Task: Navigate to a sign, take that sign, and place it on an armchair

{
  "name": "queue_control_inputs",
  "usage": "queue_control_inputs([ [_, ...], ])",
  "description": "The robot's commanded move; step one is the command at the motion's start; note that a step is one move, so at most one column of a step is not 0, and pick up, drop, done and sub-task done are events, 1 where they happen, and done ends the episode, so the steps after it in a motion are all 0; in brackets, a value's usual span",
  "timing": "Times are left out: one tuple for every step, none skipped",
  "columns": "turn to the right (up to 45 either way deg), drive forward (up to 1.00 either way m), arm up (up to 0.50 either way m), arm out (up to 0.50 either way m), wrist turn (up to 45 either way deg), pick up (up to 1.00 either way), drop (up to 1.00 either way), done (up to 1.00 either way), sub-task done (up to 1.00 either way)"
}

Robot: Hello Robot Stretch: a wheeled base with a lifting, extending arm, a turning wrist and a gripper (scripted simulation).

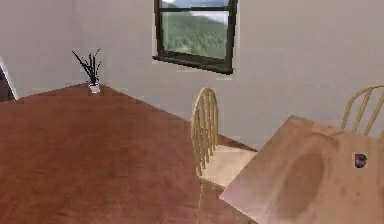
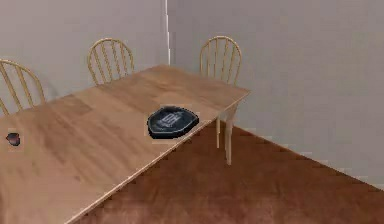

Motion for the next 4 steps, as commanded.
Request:
queue_control_inputs([
  [45.0,0.00,0.00,0.00,0.0,0.00,0.00,0.00,0.00],
  [45.0,0.00,0.00,0.00,0.0,0.00,0.00,0.00,0.00],
  [21.0,0.00,0.00,0.00,0.0,0.00,0.00,0.00,0.00],
  [0.0,1.00,0.00,0.00,0.0,0.00,0.00,0.00,0.00],
])
